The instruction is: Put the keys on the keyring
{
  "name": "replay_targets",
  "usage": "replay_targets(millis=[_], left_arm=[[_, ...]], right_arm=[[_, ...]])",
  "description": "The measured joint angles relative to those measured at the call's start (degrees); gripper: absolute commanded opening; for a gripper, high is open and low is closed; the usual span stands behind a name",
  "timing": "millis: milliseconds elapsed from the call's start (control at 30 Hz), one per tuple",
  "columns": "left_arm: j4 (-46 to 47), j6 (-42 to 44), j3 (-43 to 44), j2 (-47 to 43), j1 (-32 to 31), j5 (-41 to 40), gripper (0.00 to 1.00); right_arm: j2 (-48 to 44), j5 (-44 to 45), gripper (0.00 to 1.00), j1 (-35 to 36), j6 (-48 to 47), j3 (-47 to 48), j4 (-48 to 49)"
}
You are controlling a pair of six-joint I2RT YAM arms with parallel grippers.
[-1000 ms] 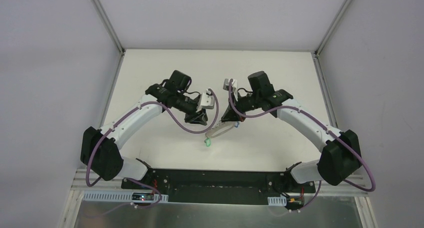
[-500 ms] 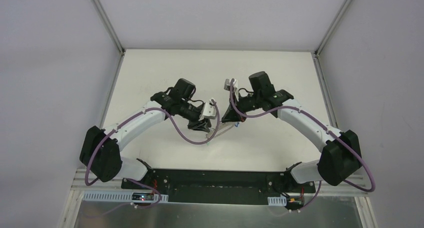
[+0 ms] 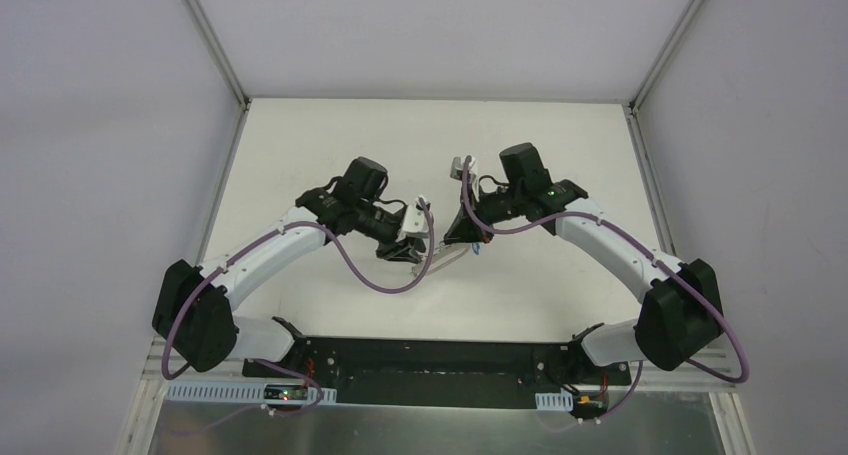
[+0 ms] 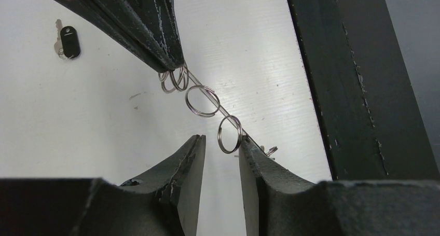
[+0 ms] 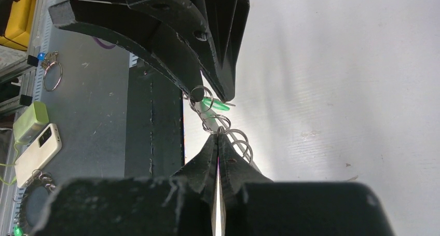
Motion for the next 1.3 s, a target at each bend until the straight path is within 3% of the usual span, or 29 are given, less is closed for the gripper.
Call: replay_targets(millis=[200, 533, 700, 767, 933, 1000, 1300], left_arm=[[0.24, -0.07, -0.13, -0.57, 0.00, 0.02, 0.29], [0.83, -1.18, -0.13, -0.57, -0.02, -0.02, 0.00], [0.50, -1.18, -0.13, -0.57, -0.02, -0.04, 0.00], [0.28, -1.18, -0.13, -0.63, -0.02, -0.07, 0.00], [0.09, -2.82, -0.13, -1.33, 0.00, -0.48, 0.00], [0.44, -4.28, -0.13, -1.66, 0.02, -0.50, 0.00], [12.00, -25.81, 0.07, -1.95, 0.04, 0.79, 0.00]], right_arm=[[0.02, -0.26, 0.00, -0.13, 0.42, 0.00, 0.11], [0.46, -0.83, 0.00, -0.20, 0.87, -0.02, 0.33], [0.46, -1.14, 0.01, -0.81, 1.16, -0.92, 1.20], [0.46, -1.20, 0.09, -1.03, 1.36, -1.25, 1.22], [0.35, -1.16, 0.48, -2.08, 2.71, -1.40, 1.75], [-0.13, -0.74, 0.57, -2.75, 3.45, -1.62, 2.32], [-2.75, -1.25, 0.55, -3.56, 7.65, -1.62, 5.49]])
